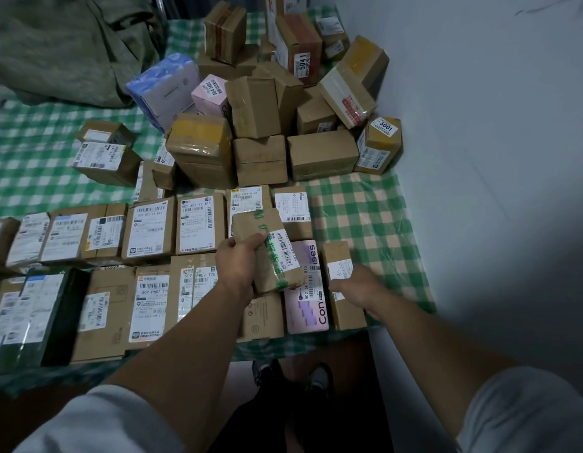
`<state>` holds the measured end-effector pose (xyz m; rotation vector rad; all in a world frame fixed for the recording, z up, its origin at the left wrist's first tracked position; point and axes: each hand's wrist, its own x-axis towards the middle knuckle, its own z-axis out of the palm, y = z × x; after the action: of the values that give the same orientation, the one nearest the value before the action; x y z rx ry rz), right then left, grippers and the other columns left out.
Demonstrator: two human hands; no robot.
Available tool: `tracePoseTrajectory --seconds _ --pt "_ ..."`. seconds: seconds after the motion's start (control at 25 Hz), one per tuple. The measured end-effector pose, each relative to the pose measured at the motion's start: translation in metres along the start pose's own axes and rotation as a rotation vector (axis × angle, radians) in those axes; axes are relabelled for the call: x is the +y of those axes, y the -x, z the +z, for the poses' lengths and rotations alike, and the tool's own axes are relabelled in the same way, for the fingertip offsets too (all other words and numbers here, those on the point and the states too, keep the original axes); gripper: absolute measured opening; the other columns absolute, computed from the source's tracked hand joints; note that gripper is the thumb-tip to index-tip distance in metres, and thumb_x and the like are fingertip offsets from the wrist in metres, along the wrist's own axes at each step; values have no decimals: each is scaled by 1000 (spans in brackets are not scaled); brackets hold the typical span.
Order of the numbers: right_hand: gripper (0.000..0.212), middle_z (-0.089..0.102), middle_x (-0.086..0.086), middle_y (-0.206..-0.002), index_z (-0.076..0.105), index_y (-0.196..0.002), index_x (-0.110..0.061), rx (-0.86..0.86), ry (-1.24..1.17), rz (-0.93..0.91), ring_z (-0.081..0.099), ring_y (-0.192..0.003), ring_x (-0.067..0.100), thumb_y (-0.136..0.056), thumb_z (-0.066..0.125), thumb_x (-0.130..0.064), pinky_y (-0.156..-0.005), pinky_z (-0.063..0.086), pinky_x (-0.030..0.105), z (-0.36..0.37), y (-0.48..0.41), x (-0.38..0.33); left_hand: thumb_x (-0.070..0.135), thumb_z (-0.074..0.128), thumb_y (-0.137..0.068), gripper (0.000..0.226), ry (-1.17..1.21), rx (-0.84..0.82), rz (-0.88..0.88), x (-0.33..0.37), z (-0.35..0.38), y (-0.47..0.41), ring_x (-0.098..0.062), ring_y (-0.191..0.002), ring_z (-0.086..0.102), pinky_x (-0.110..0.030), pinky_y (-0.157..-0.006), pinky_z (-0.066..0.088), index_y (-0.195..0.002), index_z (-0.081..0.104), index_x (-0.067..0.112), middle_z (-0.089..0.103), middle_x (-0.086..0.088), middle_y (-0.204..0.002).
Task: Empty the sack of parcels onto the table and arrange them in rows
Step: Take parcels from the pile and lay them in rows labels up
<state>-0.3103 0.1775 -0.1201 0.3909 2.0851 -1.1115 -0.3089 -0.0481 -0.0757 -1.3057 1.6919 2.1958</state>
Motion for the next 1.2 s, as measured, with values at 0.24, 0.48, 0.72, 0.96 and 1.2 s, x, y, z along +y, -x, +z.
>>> tracePoseTrajectory --seconds 0.24,0.48,0.72,0.96,1.2 --pt "13 72 2 -94 72 -100 -14 105 71 -11 67 -82 19 -88 71 -19 -60 46 22 8 1 -9 16 78 -83 37 1 -23 1 2 0 2 -35 -89 75 -53 -77 62 -113 60 6 76 -15 -99" --pt "31 68 0 -96 64 -113 -12 111 81 45 65 -83 18 -87 71 -26 -63 50 25 6 0 -13 14 77 -84 35 7 -69 -10 5 3 1 -32 -85 75 -42 -70 62 -113 62 4 77 -15 -99" --pt "27 61 3 -105 60 -112 -13 340 98 -106 60 -99 25 -94 63 -34 -81 50 34 -13 14 -60 15 77 -83 37 -10 -162 -39 22 15 -2 -32 -82 76 -42 -65 62 -116 65 3 78 -12 -93" --pt "35 78 3 -103 71 -106 -18 -13 -448 -147 71 -100 27 -101 53 -47 -91 56 44 -16 31 -114 17 78 -82 38 -56 -311 -24 54 36 -8 -35 -88 75 -54 -81 61 -113 68 0 78 -15 -95" --pt "48 78 0 -107 76 -104 -18 16 -427 -142 68 -112 30 -74 78 -56 -106 43 62 -29 15 -119 30 86 -75 65 -74 -426 -70 62 55 -19 -32 -92 75 -53 -82 61 -127 58 3 76 -14 -105"
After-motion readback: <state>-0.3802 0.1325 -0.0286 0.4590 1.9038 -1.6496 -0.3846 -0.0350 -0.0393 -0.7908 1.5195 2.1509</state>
